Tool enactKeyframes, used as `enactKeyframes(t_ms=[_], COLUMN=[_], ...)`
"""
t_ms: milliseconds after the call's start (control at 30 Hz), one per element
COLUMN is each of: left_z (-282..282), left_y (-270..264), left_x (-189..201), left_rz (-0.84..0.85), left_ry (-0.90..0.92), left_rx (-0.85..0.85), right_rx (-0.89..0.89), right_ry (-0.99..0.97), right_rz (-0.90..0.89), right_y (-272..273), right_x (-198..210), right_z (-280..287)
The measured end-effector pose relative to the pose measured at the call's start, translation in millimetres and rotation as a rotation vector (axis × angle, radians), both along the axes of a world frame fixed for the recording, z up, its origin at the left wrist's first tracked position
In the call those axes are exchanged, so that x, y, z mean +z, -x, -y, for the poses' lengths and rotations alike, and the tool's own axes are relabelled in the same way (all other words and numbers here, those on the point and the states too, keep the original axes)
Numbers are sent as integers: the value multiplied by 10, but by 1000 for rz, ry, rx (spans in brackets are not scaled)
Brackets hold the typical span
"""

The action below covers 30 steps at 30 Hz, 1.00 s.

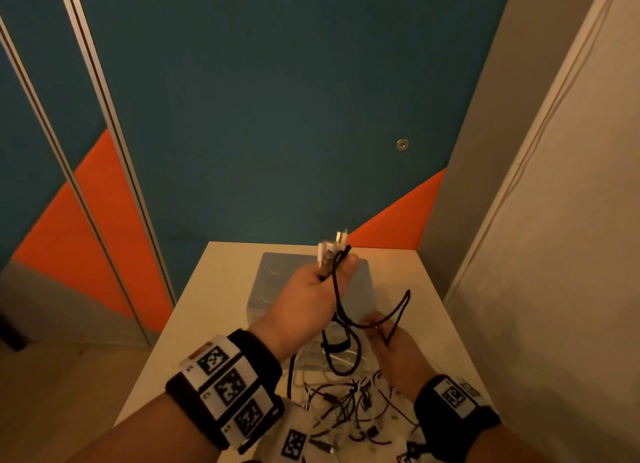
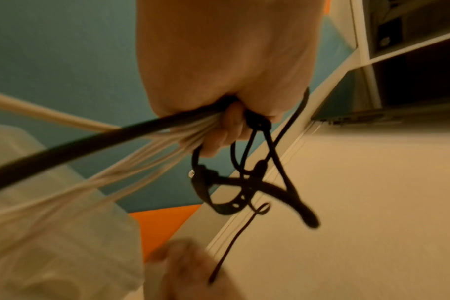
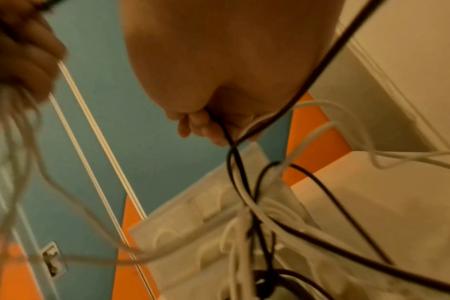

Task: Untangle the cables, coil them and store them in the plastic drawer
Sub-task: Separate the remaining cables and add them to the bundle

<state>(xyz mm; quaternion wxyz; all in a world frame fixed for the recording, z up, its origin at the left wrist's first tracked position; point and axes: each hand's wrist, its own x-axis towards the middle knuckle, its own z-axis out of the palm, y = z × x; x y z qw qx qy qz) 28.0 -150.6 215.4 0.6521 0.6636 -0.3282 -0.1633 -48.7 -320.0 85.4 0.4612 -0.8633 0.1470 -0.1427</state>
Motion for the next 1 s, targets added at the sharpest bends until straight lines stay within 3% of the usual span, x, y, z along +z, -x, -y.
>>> enactKeyframes(t_ms=[167,367,467,600,667,767,833,933,1000], left_z=[98,205,200,208,209,174,158,129,107], left_y=[15,44,71,61,81,99,98,98,122], left_x=[-321,-430,-443,-465,-441,-351,-252,-115,-12], left_rz=[31,-14,-33,14,49,-38,-103,8,29], left_ry=[-186,-120,-94,-100,-119,-57,30,73,110], left_rx=[-23,-104,-90,-79,-103,-89,-62,34,23], right_rx=[39,112,159,150,157,155,152,99,24], right_ry=[96,79,172,166,43,-24,46,209,156], right_rz=[214,97,195,246,225,271,177,10,32], right_y=[-154,-291,-204,-165,-179,-147,-67,-13,-31], right_x=[256,299,366,415,351,331,244,22,-71], right_z=[-86,-100,-124,-143,-137,-182,-212,-168,-141])
